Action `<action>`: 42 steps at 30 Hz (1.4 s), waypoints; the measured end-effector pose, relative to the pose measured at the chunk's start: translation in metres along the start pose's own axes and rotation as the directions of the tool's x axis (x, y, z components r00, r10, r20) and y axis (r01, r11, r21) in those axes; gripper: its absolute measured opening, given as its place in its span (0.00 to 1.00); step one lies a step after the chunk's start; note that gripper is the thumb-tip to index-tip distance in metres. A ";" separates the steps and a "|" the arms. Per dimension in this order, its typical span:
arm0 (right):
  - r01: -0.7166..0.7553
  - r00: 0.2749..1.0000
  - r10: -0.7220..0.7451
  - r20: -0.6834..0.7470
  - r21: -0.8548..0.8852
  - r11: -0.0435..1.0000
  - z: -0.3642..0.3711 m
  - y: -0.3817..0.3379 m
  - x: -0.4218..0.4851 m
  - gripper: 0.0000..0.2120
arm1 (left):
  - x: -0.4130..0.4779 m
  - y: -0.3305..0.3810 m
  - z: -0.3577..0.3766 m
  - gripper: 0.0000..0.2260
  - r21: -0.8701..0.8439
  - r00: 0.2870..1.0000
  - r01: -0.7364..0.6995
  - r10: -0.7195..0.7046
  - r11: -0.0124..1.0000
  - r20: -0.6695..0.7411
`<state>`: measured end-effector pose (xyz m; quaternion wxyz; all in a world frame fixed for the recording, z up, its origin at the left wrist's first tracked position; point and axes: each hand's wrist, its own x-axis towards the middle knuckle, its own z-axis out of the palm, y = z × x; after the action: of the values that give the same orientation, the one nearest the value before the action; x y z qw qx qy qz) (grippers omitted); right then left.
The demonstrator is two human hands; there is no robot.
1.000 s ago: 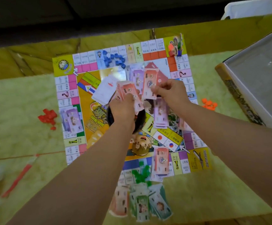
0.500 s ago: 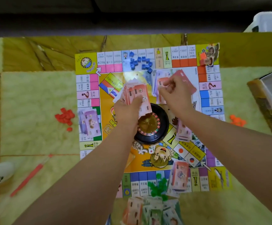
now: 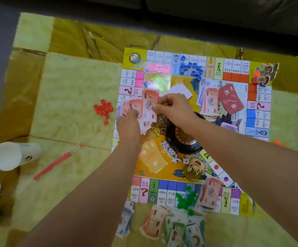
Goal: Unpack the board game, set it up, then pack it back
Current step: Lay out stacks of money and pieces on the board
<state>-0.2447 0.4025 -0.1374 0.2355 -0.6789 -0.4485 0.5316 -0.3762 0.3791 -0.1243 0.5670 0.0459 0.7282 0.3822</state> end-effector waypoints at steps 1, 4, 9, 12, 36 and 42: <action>-0.010 1.000 0.010 -0.002 -0.001 1.000 0.008 -0.002 0.002 0.07 | -0.001 0.005 -0.009 0.08 0.011 0.998 -0.027 0.028 1.000 -0.059; -0.045 0.997 0.047 0.064 -0.036 0.998 0.039 -0.007 0.006 0.06 | 0.012 0.004 -0.045 0.12 0.029 0.978 -0.071 0.075 0.997 -0.195; -0.074 0.997 0.070 -0.025 -0.305 0.950 0.081 -0.003 0.010 0.13 | 0.031 0.001 -0.090 0.15 0.033 0.984 -0.025 0.031 0.999 -0.177; -0.081 0.994 0.041 -0.097 -0.454 0.887 0.088 -0.003 0.006 0.16 | 0.032 0.001 -0.101 0.27 0.004 0.996 0.041 -0.041 0.999 -0.080; 0.082 0.978 -0.067 0.197 -0.068 0.994 -0.067 0.033 -0.107 0.06 | -0.091 -0.040 -0.007 0.24 0.470 0.633 0.093 -0.417 0.878 0.652; 0.075 0.984 -0.057 0.167 -0.101 0.992 -0.094 0.066 -0.166 0.07 | -0.137 -0.089 0.012 0.20 0.555 0.620 0.086 -0.480 0.827 0.620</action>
<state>-0.1383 0.2420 -0.0746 0.1785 -0.6293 -0.5164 0.5526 -0.2850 0.2539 -0.0705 0.8366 0.2137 0.5026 0.0420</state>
